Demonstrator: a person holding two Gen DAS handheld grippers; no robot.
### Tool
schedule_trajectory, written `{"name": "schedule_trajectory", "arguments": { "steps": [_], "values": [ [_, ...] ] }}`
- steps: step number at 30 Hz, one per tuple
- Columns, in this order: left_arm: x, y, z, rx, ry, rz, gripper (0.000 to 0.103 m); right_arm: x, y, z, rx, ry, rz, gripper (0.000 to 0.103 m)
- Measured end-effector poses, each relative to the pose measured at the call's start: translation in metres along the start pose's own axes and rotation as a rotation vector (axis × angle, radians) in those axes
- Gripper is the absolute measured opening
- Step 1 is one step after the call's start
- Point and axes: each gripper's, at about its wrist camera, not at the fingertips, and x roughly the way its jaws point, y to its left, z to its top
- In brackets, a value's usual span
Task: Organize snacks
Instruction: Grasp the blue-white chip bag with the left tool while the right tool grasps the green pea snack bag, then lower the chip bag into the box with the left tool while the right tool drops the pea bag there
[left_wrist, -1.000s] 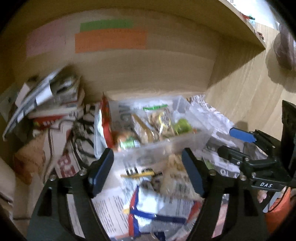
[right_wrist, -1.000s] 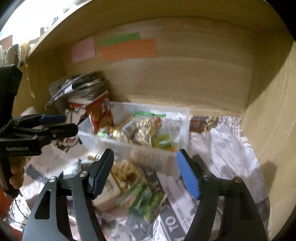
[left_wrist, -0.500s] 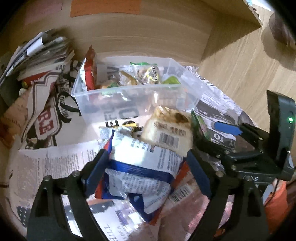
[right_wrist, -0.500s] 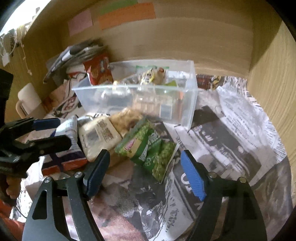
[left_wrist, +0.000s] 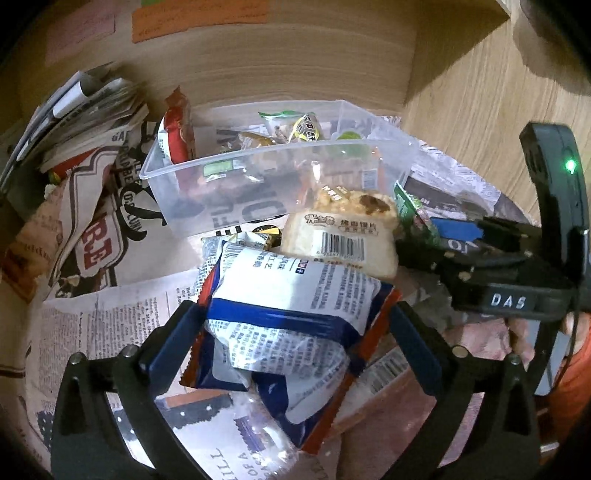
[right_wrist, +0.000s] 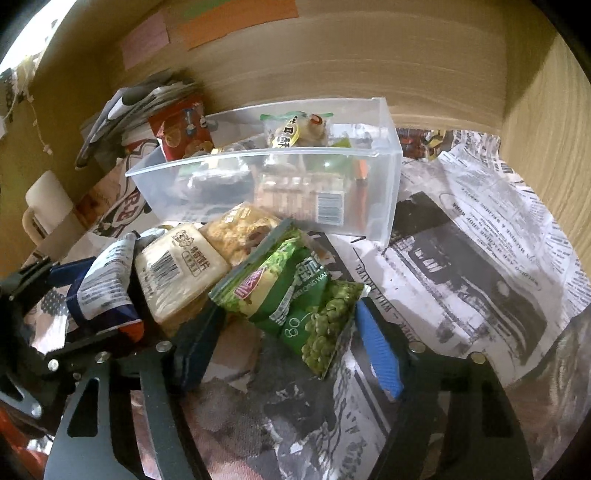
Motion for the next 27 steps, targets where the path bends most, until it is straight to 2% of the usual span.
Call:
{"name": "schedule_trajectory", "arguments": {
  "steps": [2,5,7,9,11,13,14,15,17,27],
  "values": [
    [0.005,0.002,-0.002,-0.01,0.009,-0.001,0.103,0.001,0.001,0.001,-0.005,-0.003,0.006,0.062],
    [0.014,0.019,-0.003,-0.117,0.035,-0.048,0.103,0.003,0.003,0.001,-0.018,0.005,0.025,0.045],
    [0.02,0.033,-0.003,-0.169,0.051,-0.04,0.095,0.006,0.004,0.0,-0.026,0.016,0.006,0.028],
    [0.016,0.037,-0.003,-0.17,0.035,-0.035,0.083,0.005,0.004,-0.001,-0.023,0.009,0.005,0.028],
    [0.013,0.04,-0.004,-0.167,0.031,-0.036,0.076,0.002,0.002,-0.001,-0.017,-0.002,0.004,0.027],
    [0.01,0.043,-0.005,-0.161,0.031,-0.023,0.063,-0.001,0.0,-0.001,-0.007,-0.011,0.002,0.026],
    [0.009,0.044,-0.005,-0.157,0.031,-0.016,0.049,-0.003,-0.001,-0.001,-0.002,-0.017,0.0,0.026],
    [0.008,0.045,-0.005,-0.156,0.034,-0.015,0.046,-0.005,-0.002,0.0,0.0,-0.021,0.0,0.026],
    [0.005,0.05,-0.005,-0.174,0.031,-0.034,0.046,-0.011,-0.003,0.001,0.006,-0.037,-0.006,0.026],
    [-0.028,0.067,0.011,-0.194,-0.066,-0.007,0.046,-0.036,0.0,0.015,-0.002,-0.116,-0.01,0.025]
  ]
}}
